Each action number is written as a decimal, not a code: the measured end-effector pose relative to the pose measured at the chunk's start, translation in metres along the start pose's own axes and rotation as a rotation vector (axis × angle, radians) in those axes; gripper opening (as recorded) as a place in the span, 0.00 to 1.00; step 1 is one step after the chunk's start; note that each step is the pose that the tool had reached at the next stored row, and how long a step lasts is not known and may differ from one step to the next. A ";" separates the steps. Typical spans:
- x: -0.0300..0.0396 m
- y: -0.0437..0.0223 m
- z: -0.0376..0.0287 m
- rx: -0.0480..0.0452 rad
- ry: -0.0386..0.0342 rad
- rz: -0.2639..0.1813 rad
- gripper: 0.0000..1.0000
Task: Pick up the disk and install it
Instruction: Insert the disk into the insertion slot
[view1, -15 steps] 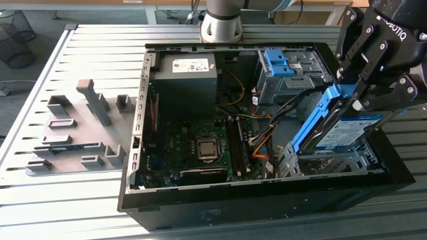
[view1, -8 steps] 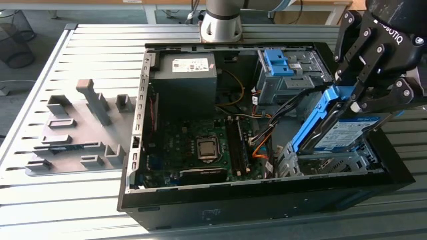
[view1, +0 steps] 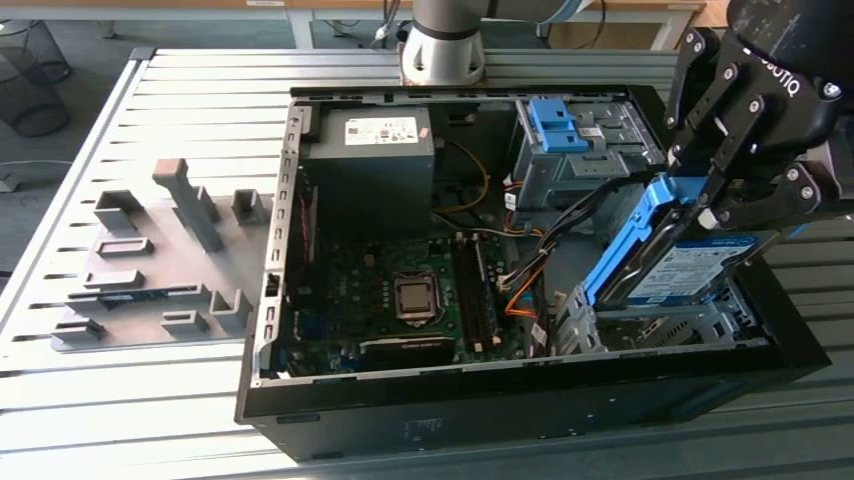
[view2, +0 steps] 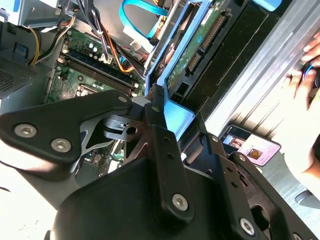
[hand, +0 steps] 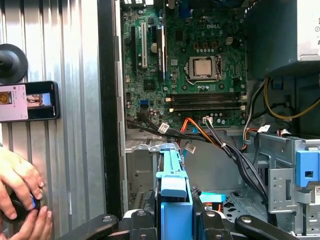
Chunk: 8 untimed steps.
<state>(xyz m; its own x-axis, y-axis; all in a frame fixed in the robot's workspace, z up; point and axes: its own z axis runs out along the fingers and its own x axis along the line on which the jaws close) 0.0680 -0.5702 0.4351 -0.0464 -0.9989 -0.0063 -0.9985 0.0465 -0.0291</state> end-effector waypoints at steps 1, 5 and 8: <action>0.0000 0.0000 0.0000 0.0000 0.0001 0.000 0.36; 0.0000 0.0000 0.0001 0.0000 0.0000 0.000 0.36; 0.0000 0.0000 0.0001 0.0000 0.0003 0.000 0.38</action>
<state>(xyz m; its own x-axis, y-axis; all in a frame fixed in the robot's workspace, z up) 0.0680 -0.5702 0.4350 -0.0463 -0.9989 -0.0061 -0.9985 0.0465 -0.0291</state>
